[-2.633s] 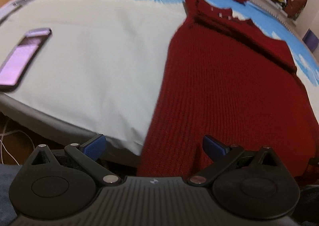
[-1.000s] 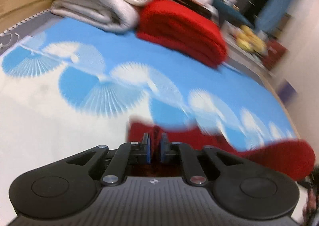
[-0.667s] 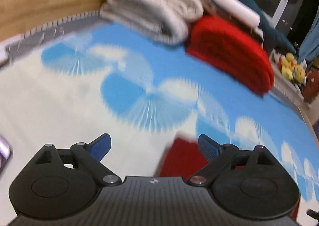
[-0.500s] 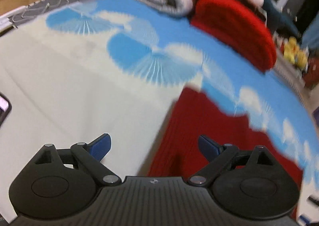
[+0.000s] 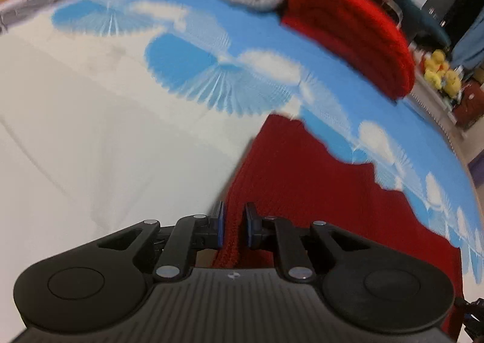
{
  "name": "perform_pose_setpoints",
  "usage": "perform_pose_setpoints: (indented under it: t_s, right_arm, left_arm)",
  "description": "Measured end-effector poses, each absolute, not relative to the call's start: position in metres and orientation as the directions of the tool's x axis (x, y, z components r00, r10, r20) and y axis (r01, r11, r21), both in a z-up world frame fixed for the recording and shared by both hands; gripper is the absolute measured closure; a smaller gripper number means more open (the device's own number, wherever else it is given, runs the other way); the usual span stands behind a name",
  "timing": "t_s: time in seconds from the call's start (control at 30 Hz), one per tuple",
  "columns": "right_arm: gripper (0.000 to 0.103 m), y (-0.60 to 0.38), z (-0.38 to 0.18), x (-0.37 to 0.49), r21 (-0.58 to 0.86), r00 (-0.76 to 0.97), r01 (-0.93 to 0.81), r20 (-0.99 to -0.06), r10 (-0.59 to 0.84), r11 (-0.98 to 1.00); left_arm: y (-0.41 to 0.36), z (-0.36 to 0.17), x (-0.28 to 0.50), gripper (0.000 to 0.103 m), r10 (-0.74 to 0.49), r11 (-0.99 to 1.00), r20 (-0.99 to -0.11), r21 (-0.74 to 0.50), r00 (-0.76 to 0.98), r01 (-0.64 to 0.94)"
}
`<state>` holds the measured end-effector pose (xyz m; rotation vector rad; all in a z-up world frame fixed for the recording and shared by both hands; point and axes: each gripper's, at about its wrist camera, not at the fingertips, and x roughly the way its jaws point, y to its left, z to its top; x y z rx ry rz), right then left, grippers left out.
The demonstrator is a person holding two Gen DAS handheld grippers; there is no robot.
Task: Fold small clothes
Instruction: 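Lift the hem with both grippers and fold it toward the collar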
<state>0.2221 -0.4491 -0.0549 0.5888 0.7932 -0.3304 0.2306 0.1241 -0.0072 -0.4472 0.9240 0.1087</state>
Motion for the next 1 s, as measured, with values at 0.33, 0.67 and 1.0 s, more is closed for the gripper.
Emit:
perform_pose_setpoints:
  t_s: [0.33,0.67,1.0]
  right_arm:
    - [0.027,-0.461,-0.055,0.248,0.389,0.708,0.461,-0.703,-0.067,0.798]
    - [0.035,-0.450,-0.069,0.286,0.347,0.706,0.464,-0.701,-0.103,0.815]
    - [0.093,-0.450,-0.064,0.295,0.259,0.681,0.536,-0.695,-0.230,0.804]
  left_arm:
    - [0.112,0.013,0.262,0.019,-0.068,0.926,-0.716,-0.304,0.695,-0.223]
    - [0.074,-0.011,0.335,0.067,-0.100,0.952,-0.746,-0.265,0.659,-0.156]
    - [0.107,-0.023,0.346,0.092,-0.059,0.944,-0.760,-0.254,0.647,-0.212]
